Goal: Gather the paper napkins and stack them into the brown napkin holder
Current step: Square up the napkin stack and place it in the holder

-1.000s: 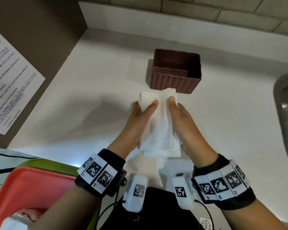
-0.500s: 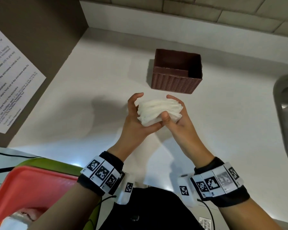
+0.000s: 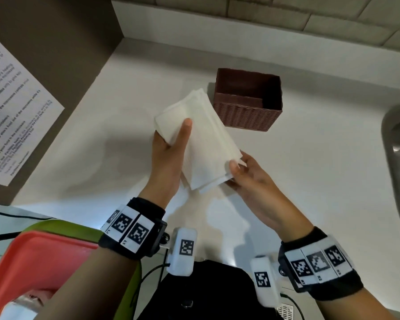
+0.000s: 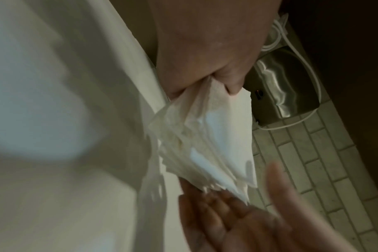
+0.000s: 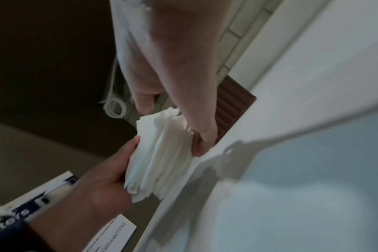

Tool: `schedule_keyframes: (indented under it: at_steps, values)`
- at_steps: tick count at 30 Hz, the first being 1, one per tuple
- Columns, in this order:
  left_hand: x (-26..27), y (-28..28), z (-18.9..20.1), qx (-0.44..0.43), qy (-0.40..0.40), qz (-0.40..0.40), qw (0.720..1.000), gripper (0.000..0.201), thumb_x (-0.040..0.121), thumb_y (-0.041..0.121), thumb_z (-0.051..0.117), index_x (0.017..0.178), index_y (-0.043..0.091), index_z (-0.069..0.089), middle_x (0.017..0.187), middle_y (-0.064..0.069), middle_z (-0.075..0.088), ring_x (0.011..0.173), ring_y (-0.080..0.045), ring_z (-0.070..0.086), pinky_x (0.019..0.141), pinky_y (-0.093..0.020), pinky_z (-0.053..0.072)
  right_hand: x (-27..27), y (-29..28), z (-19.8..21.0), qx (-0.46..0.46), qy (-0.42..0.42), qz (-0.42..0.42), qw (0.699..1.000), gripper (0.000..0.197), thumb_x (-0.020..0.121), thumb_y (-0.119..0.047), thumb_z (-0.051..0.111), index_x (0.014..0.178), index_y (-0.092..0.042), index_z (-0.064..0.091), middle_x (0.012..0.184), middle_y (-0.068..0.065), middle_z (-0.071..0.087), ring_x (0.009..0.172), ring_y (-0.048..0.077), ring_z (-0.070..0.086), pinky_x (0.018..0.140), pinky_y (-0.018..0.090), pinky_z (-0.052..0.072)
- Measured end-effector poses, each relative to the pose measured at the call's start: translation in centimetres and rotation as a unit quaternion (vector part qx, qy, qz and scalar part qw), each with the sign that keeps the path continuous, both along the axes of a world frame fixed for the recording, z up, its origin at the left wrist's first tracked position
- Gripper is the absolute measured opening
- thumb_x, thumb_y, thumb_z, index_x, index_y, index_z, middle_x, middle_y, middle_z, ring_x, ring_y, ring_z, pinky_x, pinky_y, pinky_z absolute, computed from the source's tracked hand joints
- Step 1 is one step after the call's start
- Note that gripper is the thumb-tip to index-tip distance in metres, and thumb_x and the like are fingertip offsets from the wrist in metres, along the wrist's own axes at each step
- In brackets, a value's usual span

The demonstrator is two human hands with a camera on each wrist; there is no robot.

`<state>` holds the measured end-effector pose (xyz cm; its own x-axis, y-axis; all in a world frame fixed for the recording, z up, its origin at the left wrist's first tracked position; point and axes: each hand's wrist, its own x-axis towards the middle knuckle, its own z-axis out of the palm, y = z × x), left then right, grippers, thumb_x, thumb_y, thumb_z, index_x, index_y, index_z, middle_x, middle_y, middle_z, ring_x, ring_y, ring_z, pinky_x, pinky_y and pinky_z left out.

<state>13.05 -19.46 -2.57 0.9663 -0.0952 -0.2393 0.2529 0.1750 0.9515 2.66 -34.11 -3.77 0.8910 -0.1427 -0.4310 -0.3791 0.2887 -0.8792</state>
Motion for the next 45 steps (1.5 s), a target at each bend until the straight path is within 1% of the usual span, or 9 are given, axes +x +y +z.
schedule_keyframes:
  at_steps: [6,12,17,20,24,27,36,39,45]
  values:
    - [-0.9,-0.7,0.1,-0.022,0.021,0.006,1.000,0.043,0.088,0.040,0.067,0.126,0.025,0.056,0.113,0.012,0.070,0.103,-0.004,0.067,0.082,-0.027,0.057,-0.9,0.7,-0.7,0.045,-0.010,0.054,0.997,0.055,0.099,0.006,0.041,0.148,-0.014,0.027,0.141,0.012,0.054,0.133,0.025,0.051,0.110,0.043,0.041]
    - [-2.4,-1.7,-0.4,-0.003,-0.006,-0.025,1.000,0.060,0.079,0.032,0.077,0.132,0.019,0.052,0.118,0.008,0.070,0.106,-0.004,0.068,0.084,-0.025,0.057,-0.3,1.6,-0.7,0.026,-0.027,0.007,0.999,0.059,0.098,0.003,0.046,0.139,-0.035,0.025,0.135,-0.011,0.055,0.126,0.011,0.056,0.092,0.027,0.055]
    - [-1.7,-1.1,-0.6,0.001,-0.020,-0.014,1.000,0.056,0.080,0.030,0.077,0.130,0.019,0.052,0.120,0.006,0.068,0.108,-0.007,0.067,0.086,-0.027,0.057,-0.8,0.8,-1.0,0.078,-0.019,-0.021,0.997,0.058,0.095,-0.001,0.053,0.144,-0.020,0.029,0.140,0.014,0.054,0.130,0.027,0.053,0.108,0.045,0.044]
    - [-1.2,-0.4,-0.7,0.021,-0.039,-0.042,0.998,0.063,0.076,0.036,0.078,0.130,0.015,0.054,0.121,0.001,0.069,0.109,-0.012,0.067,0.087,-0.032,0.057,-0.3,-0.5,-0.3,0.118,-0.027,-0.069,0.990,0.063,0.086,-0.010,0.058,0.144,-0.016,0.034,0.137,0.010,0.054,0.125,0.025,0.055,0.110,0.041,0.040]
    - [-1.9,-0.8,-0.9,0.084,-0.090,-0.095,0.988,0.051,0.074,0.029,0.081,0.119,0.018,0.059,0.112,0.003,0.071,0.102,-0.010,0.070,0.082,-0.028,0.058,1.0,-0.9,0.8,-0.040,-0.063,-0.021,0.997,0.071,0.084,-0.042,0.067,0.144,-0.027,0.032,0.136,-0.002,0.058,0.122,0.009,0.059,0.106,0.034,0.045]
    - [-2.4,-1.3,-1.3,0.105,-0.114,-0.129,0.979,0.055,0.071,0.036,0.079,0.120,0.020,0.059,0.113,0.005,0.071,0.104,-0.011,0.069,0.088,-0.033,0.057,1.6,-0.4,1.3,-0.149,-0.110,-0.004,0.983,0.065,0.085,-0.035,0.066,0.142,-0.020,0.039,0.134,-0.002,0.059,0.123,0.010,0.058,0.103,0.034,0.049]
    - [-2.5,-0.2,-3.6,0.130,-0.100,-0.160,0.973,0.076,0.059,0.041,0.083,0.125,0.017,0.054,0.116,0.003,0.071,0.105,-0.010,0.068,0.083,-0.024,0.054,1.0,0.3,-0.7,-0.139,-0.108,0.002,0.984,0.063,0.079,-0.042,0.072,0.133,-0.031,0.042,0.132,-0.006,0.058,0.124,0.008,0.055,0.107,0.037,0.045]
    - [-2.9,-0.4,-3.8,0.132,-0.094,-0.166,0.973,0.070,0.058,0.042,0.082,0.119,0.019,0.057,0.109,0.009,0.072,0.099,-0.002,0.069,0.080,-0.020,0.055,1.0,1.0,-1.1,-0.138,-0.122,-0.010,0.983,0.070,0.079,-0.054,0.066,0.138,-0.025,0.040,0.136,-0.002,0.057,0.127,0.011,0.054,0.107,0.035,0.044]
    - [-2.4,-0.6,-3.3,0.148,-0.104,-0.172,0.968,0.052,0.074,0.018,0.084,0.117,0.023,0.057,0.099,0.024,0.065,0.086,0.022,0.062,0.070,-0.001,0.045,1.7,0.9,-1.4,-0.142,-0.117,0.000,0.983,0.038,0.093,-0.028,0.055,0.126,-0.040,0.038,0.125,-0.020,0.056,0.119,-0.007,0.053,0.106,0.026,0.042]
